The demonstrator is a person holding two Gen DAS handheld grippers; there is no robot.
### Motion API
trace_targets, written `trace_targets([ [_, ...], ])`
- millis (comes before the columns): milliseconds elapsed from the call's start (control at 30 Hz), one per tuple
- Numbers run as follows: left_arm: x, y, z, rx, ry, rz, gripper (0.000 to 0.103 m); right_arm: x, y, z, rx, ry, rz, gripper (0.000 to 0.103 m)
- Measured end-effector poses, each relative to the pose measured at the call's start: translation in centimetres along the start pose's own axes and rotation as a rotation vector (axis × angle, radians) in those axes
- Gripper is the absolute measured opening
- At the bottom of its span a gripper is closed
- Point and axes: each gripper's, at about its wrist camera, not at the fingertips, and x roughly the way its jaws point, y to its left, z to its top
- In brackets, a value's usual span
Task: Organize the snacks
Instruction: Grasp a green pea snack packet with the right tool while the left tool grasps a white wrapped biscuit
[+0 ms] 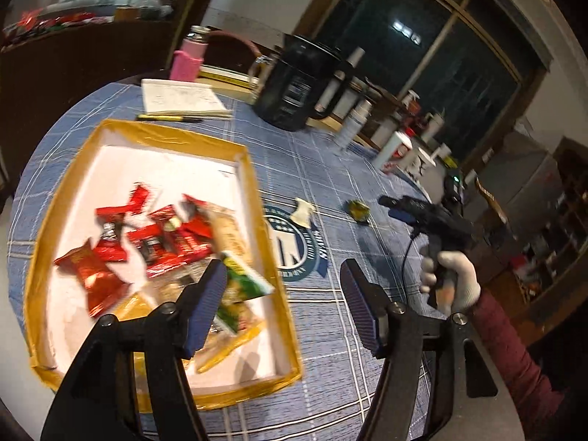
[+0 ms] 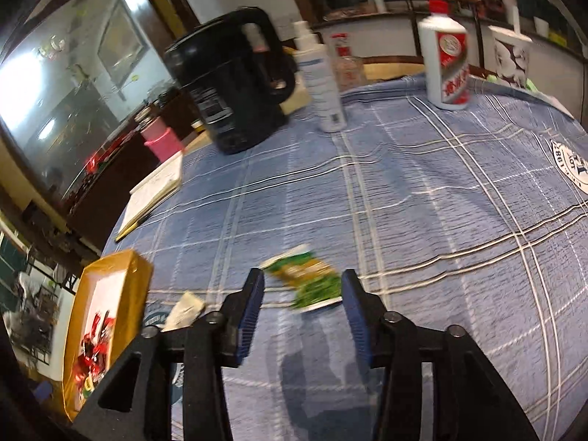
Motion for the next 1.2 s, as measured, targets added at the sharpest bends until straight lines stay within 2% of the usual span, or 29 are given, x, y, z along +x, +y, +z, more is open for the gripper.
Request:
trace_targets([
  [67, 0.8, -1.1, 0.2, 0.015, 0.018, 0.003, 0.064, 1.1, -0.1, 0.4, -0.01, 0.009, -0.01, 0.054],
  [133, 1.5, -1.9, 0.5, 0.02, 0.029, 0.007, 0.064, 2.1, -0.1, 0.5, -0.019, 0.024, -0.011, 0.061],
  [267, 3.4, -3.5, 1.6, 0.031, 0.047, 0.01, 0.064, 4.1, 1.2, 0.1, -0.088, 0.058, 0.017, 0.061],
  [333, 4.9, -4.4, 2.2, 0.034, 0.07, 0.004, 0.064, 4.9, 2.2, -0.5, -0.144, 0.072, -0.002, 0.062],
  [433, 8.0, -5.7, 3.1, 0.055, 0.119, 0.006, 0.064, 5.2, 2.9, -1.7, -0.22, 0.086, -0.051, 0.041],
  [500, 10.5, -6.9, 3.5, 0.081, 0.155, 0.027, 0.064, 4.7, 2.8, -2.2, -0.234, 0.077, -0.044, 0.034],
  [533, 11.6, -7.2, 3.7, 0.097, 0.169, 0.038, 0.064, 4.3, 2.5, -2.5, -0.228, 0.074, -0.033, 0.021],
  [633, 15.5, -8.7, 4.1, 0.166, 0.21, 0.109, 0.064, 2.8, 1.5, -2.9, -0.202, 0.059, 0.005, 0.013],
  [833, 22.0, -8.8, 5.1, 0.222, 0.288, 0.235, 0.064, 0.3, -1.0, -4.1, -0.16, 0.051, 0.089, 0.013],
  [1000, 24.1, -8.5, 5.5, 0.265, 0.298, 0.298, 0.064, -0.9, -2.8, -4.8, -0.112, 0.064, 0.166, 0.013],
  [1133, 25.6, -8.0, 5.0, 0.298, 0.34, 0.335, 0.063, -1.5, -2.8, -5.3, -0.113, 0.063, 0.196, 0.013],
  [1167, 25.4, -8.2, 4.9, 0.317, 0.328, 0.347, 0.062, -1.6, -2.8, -5.4, -0.113, 0.063, 0.203, 0.013],
  [1200, 25.4, -8.4, 4.8, 0.322, 0.326, 0.336, 0.049, -1.8, -2.7, -5.5, -0.115, 0.061, 0.21, 0.013],
])
